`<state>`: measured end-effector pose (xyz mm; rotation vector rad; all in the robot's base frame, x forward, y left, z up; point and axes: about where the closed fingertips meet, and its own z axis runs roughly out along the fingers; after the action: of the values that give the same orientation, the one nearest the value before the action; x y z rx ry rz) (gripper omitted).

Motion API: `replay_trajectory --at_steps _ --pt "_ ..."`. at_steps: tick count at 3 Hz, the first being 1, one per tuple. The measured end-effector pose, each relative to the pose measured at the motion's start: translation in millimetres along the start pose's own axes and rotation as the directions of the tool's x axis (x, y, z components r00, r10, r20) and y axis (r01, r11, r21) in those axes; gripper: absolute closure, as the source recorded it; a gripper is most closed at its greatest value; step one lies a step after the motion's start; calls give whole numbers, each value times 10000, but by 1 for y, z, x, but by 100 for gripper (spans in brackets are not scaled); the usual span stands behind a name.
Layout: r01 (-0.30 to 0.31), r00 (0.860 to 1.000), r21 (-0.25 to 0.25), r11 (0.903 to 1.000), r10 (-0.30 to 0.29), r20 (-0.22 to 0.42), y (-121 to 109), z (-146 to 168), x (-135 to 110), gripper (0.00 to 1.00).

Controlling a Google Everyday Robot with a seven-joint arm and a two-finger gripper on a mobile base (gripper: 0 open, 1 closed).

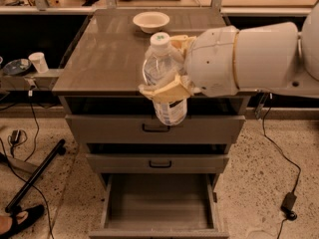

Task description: Place blue plastic bottle into bottom drawer

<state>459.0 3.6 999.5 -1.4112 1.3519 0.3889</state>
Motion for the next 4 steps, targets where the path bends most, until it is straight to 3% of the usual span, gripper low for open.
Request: replay_trajectory --at_steps 2,4 --pt "163 9977 227 9996 -147 -657 16 13 35 100" --pt "178 9941 275 9995 -147 -1071 23 21 55 100"
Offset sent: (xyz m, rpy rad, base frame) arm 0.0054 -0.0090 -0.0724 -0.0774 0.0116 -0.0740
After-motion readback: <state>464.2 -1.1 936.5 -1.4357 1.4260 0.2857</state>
